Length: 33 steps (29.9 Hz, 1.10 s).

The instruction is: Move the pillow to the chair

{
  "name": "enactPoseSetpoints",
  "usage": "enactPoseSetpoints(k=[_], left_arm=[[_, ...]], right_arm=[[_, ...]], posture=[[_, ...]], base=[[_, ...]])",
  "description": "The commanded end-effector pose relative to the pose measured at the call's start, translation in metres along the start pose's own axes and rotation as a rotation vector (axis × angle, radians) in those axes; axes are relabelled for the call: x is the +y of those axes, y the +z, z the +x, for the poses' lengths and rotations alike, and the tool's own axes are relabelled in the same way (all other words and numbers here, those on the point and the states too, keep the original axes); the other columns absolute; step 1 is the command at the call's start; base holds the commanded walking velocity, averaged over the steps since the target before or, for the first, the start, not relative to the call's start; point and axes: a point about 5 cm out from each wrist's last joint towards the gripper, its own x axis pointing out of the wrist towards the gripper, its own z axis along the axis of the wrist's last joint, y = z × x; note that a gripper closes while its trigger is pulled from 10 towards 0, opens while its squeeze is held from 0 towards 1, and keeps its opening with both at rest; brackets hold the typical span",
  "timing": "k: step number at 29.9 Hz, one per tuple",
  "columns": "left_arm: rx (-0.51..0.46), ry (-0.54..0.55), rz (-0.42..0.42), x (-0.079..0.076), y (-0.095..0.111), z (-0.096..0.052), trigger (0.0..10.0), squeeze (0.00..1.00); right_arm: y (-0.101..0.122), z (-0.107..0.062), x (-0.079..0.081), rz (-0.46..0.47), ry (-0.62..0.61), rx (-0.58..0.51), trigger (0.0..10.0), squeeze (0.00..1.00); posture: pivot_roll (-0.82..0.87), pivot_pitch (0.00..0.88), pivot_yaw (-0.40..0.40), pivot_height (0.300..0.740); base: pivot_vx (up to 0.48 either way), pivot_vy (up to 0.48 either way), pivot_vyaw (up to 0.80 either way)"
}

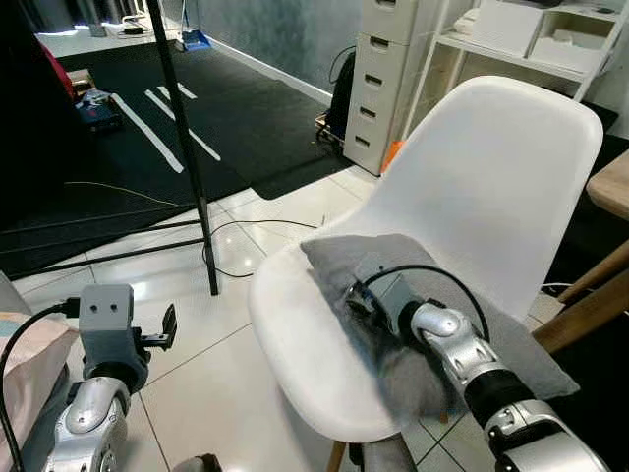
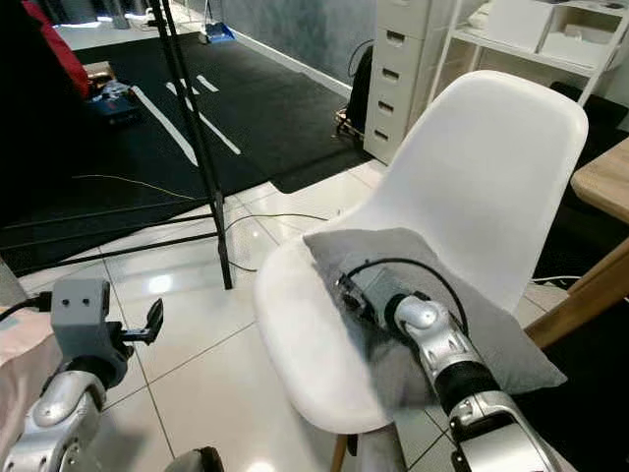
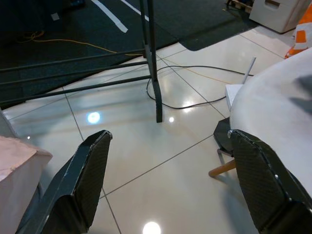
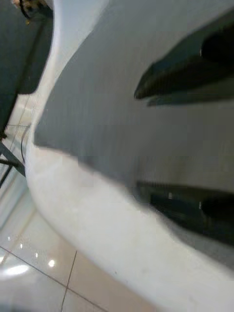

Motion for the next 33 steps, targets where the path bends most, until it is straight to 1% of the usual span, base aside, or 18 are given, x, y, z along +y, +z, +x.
enactPoseSetpoints(k=[1, 3, 5, 6, 8, 9, 10, 11, 12, 13, 14, 15, 16, 17, 19, 24, 31, 33], left_arm=[[0.015, 0.007, -0.019, 0.0, -0.002, 0.0, 10.0, 0.0], [0.015, 0.007, -0.019, 0.0, -0.002, 0.0, 10.0, 0.0], [0.015, 0.004, -0.028, -0.001, -0.003, 0.002, 10.0, 0.0], [0.015, 0.004, -0.028, -0.001, -0.003, 0.002, 10.0, 0.0], [0.015, 0.001, -0.031, -0.002, -0.003, 0.002, 10.0, 0.0], [0.013, -0.002, -0.037, -0.004, -0.003, 0.003, 10.0, 0.0], [0.013, -0.002, -0.037, -0.004, -0.003, 0.003, 10.0, 0.0], [0.011, -0.006, -0.048, -0.005, -0.003, 0.004, 10.0, 0.0], [0.011, -0.006, -0.048, -0.005, -0.003, 0.004, 10.0, 0.0], [0.016, -0.011, -0.048, -0.007, -0.003, 0.005, 10.0, 0.0], [0.016, -0.011, -0.048, -0.007, -0.003, 0.005, 10.0, 0.0], [0.02, -0.014, -0.049, -0.008, -0.004, 0.006, 10.0, 0.0], [0.02, -0.014, -0.049, -0.008, -0.004, 0.006, 10.0, 0.0], [0.033, -0.008, -0.047, -0.008, -0.006, 0.006, 10.0, 0.0], [0.033, -0.008, -0.047, -0.008, -0.006, 0.006, 10.0, 0.0], [0.069, 0.024, -0.055, -0.004, -0.013, 0.006, 10.0, 0.0], [0.108, 0.007, -0.056, -0.008, -0.019, 0.008, 10.0, 0.0], [0.104, 0.004, -0.058, -0.009, -0.019, 0.008, 10.0, 0.0]], right_arm=[[-0.007, -0.009, -0.006, -0.006, 0.057, 0.071, 10.0, 1.0], [-0.007, -0.009, -0.006, -0.006, 0.057, 0.071, 10.0, 1.0], [-0.006, -0.016, -0.016, -0.063, 0.055, 0.113, 10.0, 1.0], [-0.006, -0.016, -0.016, -0.063, 0.055, 0.113, 10.0, 1.0], [0.0, -0.017, -0.021, -0.048, 0.032, 0.086, 10.0, 1.0], [0.01, -0.016, -0.024, -0.001, 0.01, 0.025, 10.0, 1.0], [0.01, -0.016, -0.024, -0.001, 0.01, 0.025, 10.0, 1.0], [0.023, -0.015, -0.023, 0.123, 0.014, -0.076, 10.0, 0.0], [0.023, -0.015, -0.023, 0.123, 0.014, -0.076, 10.0, 0.0], [0.034, -0.014, -0.021, 0.226, 0.026, -0.177, 10.0, 0.0], [0.034, -0.014, -0.021, 0.226, 0.026, -0.177, 10.0, 0.0], [0.041, -0.014, -0.017, 0.292, 0.046, -0.239, 10.0, 0.0], [0.041, -0.014, -0.017, 0.292, 0.046, -0.239, 10.0, 0.0], [0.044, -0.013, -0.012, 0.33, 0.069, -0.268, 10.0, 0.0], [0.044, -0.013, -0.012, 0.33, 0.069, -0.268, 10.0, 0.0], [0.039, -0.009, -0.002, 0.358, 0.099, -0.243, 10.0, 0.0], [0.026, -0.006, -0.004, 0.389, 0.064, -0.189, 10.0, 0.0], [0.024, -0.007, -0.004, 0.395, 0.059, -0.184, 10.0, 0.0]], posture=[[-0.16, 0.092, -0.016, 0.55], [-0.16, 0.092, -0.016, 0.55], [-0.17, 0.089, -0.016, 0.55], [-0.17, 0.089, -0.016, 0.55], [-0.17, 0.086, -0.02, 0.55], [-0.17, 0.079, -0.024, 0.55], [-0.17, 0.079, -0.024, 0.55], [-0.17, 0.077, -0.027, 0.55], [-0.17, 0.077, -0.027, 0.55], [-0.17, 0.076, -0.028, 0.55], [-0.17, 0.076, -0.028, 0.55], [-0.17, 0.074, -0.029, 0.555], [-0.17, 0.074, -0.029, 0.555], [-0.17, 0.073, -0.029, 0.56], [-0.17, 0.073, -0.029, 0.56], [-0.17, 0.064, -0.034, 0.575], [-0.17, 0.057, -0.036, 0.59], [-0.17, 0.056, -0.034, 0.595]], base=[[0.0, 0.0, 0.0], [0.0, 0.0, 0.0], [0.0, 0.0, 0.0], [0.0, 0.0, 0.0], [0.0, 0.0, 0.0], [0.0, 0.0, 0.0], [0.0, 0.0, 0.0], [0.0, 0.0, 0.0], [0.0, 0.0, 0.0], [0.0, 0.0, 0.0], [0.0, 0.0, 0.0], [0.0, 0.0, 0.0], [0.0, 0.0, 0.0], [0.0, 0.0, 0.0], [0.0, 0.0, 0.0], [0.0, 0.0, 0.0], [-0.48, 0.0, 0.0], [0.0, 0.0, 0.0]])
